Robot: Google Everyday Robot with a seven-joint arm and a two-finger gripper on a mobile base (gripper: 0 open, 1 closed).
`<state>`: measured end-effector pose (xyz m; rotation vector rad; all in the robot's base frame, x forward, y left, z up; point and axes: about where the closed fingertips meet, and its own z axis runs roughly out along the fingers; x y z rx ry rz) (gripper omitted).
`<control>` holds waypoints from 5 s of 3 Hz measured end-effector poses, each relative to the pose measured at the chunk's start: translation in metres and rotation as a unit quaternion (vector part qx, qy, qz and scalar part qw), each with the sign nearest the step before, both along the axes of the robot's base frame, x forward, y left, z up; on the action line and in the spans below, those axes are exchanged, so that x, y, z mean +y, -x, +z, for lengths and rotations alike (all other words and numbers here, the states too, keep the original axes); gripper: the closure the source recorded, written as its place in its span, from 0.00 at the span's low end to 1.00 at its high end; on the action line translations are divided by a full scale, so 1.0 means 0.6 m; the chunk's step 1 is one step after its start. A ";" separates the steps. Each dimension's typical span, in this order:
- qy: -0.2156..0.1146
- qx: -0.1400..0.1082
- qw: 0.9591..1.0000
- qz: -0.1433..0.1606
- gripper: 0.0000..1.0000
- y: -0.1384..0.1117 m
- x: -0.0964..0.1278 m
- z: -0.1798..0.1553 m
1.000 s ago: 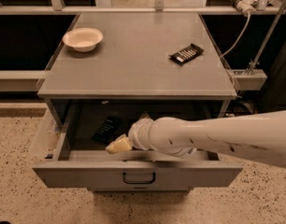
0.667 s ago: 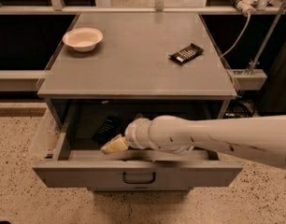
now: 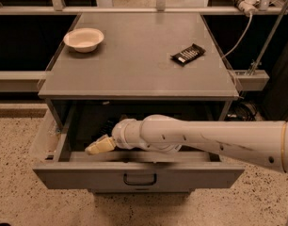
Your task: Pick rxbar blueberry from top drawer and place on counter
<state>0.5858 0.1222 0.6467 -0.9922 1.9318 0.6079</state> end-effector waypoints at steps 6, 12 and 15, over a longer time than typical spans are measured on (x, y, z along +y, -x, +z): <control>-0.020 0.008 1.000 0.009 0.11 -0.056 0.056 -0.060; -0.020 0.008 1.000 0.009 1.00 -0.056 0.057 -0.058; -0.003 -0.005 0.998 -0.069 1.00 0.026 -0.103 0.074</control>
Offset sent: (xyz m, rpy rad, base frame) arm 0.0020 -0.0256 -0.0071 -0.0174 0.0263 -0.0741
